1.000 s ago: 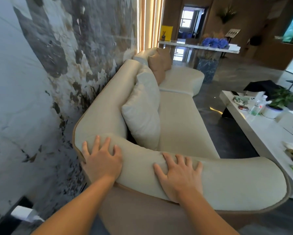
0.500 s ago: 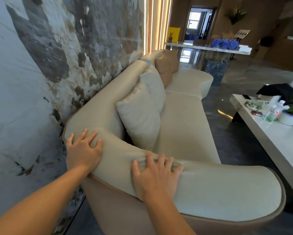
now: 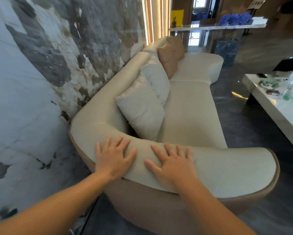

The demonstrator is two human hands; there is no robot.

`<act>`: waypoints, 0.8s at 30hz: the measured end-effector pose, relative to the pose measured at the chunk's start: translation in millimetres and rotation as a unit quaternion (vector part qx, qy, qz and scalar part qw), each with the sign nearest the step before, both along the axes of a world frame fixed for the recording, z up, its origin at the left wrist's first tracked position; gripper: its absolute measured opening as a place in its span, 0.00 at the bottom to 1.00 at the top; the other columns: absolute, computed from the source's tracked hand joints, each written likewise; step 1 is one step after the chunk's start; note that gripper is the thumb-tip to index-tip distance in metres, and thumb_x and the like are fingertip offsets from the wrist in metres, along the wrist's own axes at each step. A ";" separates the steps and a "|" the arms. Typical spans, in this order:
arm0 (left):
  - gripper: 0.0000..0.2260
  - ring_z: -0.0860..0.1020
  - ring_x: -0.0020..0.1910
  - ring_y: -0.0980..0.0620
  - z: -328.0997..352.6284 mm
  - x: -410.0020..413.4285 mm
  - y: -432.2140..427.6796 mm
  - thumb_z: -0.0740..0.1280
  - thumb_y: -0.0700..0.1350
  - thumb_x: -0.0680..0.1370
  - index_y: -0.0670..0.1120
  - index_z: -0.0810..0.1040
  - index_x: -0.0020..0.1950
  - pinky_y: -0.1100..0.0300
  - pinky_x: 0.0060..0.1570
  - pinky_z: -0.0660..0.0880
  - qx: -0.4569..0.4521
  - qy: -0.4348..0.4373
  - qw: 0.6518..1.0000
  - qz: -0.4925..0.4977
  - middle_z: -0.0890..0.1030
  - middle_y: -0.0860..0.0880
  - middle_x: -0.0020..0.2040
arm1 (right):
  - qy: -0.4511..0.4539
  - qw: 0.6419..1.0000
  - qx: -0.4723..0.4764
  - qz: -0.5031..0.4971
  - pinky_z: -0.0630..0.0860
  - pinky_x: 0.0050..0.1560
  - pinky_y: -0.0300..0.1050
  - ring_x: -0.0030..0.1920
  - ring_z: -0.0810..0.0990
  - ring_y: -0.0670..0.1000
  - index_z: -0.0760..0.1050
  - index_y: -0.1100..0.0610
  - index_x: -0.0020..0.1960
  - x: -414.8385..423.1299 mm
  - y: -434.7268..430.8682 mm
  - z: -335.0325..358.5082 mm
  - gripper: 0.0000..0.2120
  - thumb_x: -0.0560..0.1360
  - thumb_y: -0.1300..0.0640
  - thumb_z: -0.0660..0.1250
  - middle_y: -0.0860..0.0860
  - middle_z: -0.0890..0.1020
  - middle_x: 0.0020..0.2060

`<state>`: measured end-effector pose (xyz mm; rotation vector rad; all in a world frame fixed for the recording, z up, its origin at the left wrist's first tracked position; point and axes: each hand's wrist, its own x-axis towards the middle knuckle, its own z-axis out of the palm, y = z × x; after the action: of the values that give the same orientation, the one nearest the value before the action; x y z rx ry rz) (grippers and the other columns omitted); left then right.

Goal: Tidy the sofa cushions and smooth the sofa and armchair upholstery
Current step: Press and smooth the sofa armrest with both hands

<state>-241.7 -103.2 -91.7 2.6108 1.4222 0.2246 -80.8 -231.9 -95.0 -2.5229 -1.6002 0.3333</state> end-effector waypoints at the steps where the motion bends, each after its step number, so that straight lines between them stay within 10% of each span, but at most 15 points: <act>1: 0.31 0.54 0.77 0.47 -3.9 4.6 -14.5 0.46 0.70 0.74 0.61 0.64 0.73 0.39 0.72 0.44 0.025 0.010 1.000 -0.016 0.63 0.57 0.77 | -0.011 1.000 0.006 -0.014 0.39 0.72 0.67 0.78 0.51 0.62 0.43 0.33 0.77 1.1 -3.1 -2.9 0.39 0.68 0.22 0.34 0.49 0.55 0.81; 14: 0.35 0.55 0.76 0.50 6.6 28.4 17.7 0.42 0.67 0.74 0.52 0.59 0.76 0.47 0.74 0.49 0.022 0.113 0.966 -0.230 0.62 0.52 0.77 | -0.064 0.997 0.023 -0.044 0.51 0.69 0.66 0.74 0.59 0.61 0.47 0.32 0.76 -2.8 -0.6 -9.4 0.38 0.69 0.23 0.33 0.49 0.62 0.78; 24: 0.26 0.69 0.56 0.44 -7.8 19.5 30.8 0.48 0.69 0.73 0.51 0.70 0.54 0.45 0.63 0.61 0.065 -0.005 0.963 -0.260 0.75 0.51 0.54 | -0.110 0.988 0.013 -0.112 0.58 0.69 0.58 0.73 0.62 0.53 0.46 0.29 0.75 -16.4 8.0 -7.5 0.34 0.70 0.25 0.31 0.46 0.66 0.75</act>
<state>-222.3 -72.5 -99.5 2.9658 0.6913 0.2669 -97.2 -223.9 -102.6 -2.7647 -1.3536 0.0095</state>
